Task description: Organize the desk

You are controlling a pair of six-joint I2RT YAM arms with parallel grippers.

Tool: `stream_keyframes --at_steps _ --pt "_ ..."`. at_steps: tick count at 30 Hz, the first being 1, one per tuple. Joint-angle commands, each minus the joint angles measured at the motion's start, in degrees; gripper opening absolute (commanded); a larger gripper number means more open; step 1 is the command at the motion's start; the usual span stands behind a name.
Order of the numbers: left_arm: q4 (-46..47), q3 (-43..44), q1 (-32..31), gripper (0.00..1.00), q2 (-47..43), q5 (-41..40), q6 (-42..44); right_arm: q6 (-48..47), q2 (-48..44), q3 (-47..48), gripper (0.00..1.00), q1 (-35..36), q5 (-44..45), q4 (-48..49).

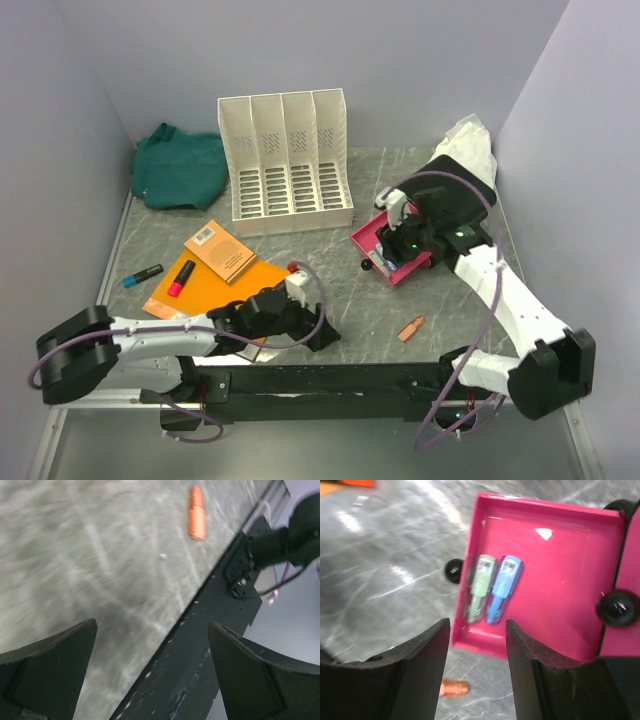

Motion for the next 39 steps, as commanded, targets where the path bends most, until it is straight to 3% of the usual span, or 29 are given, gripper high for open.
stream_keyframes --at_steps 1,9,13,16,22,28,39 --pt "0.56 7.47 -4.63 0.99 7.44 -0.08 6.95 -4.0 -10.09 -0.4 0.59 -8.24 -17.74 -2.87" --pt "-3.48 25.48 -12.27 0.98 28.24 -2.01 14.43 3.1 -23.8 -10.42 0.76 -24.67 -26.8 5.3" --pt "-9.1 35.42 -13.95 0.91 36.53 -3.15 17.16 5.14 -26.54 -14.11 0.78 -34.07 -33.22 7.77" --pt "-12.09 41.39 -14.21 0.89 40.14 -7.36 16.73 5.58 -27.59 -16.14 0.78 -37.16 -35.6 8.74" --pt "-16.75 48.07 -14.21 0.88 45.68 -10.45 15.49 4.09 -25.4 -16.05 0.78 -39.28 -37.8 6.54" --pt "-22.37 56.07 -14.3 0.75 52.1 -11.15 15.4 4.0 -26.36 -16.67 0.78 -40.07 -37.8 6.8" --pt "-28.89 62.24 -14.65 0.59 58.25 -16.6 14.96 3.91 -26.63 -16.67 0.78 -42.27 -39.47 6.36"
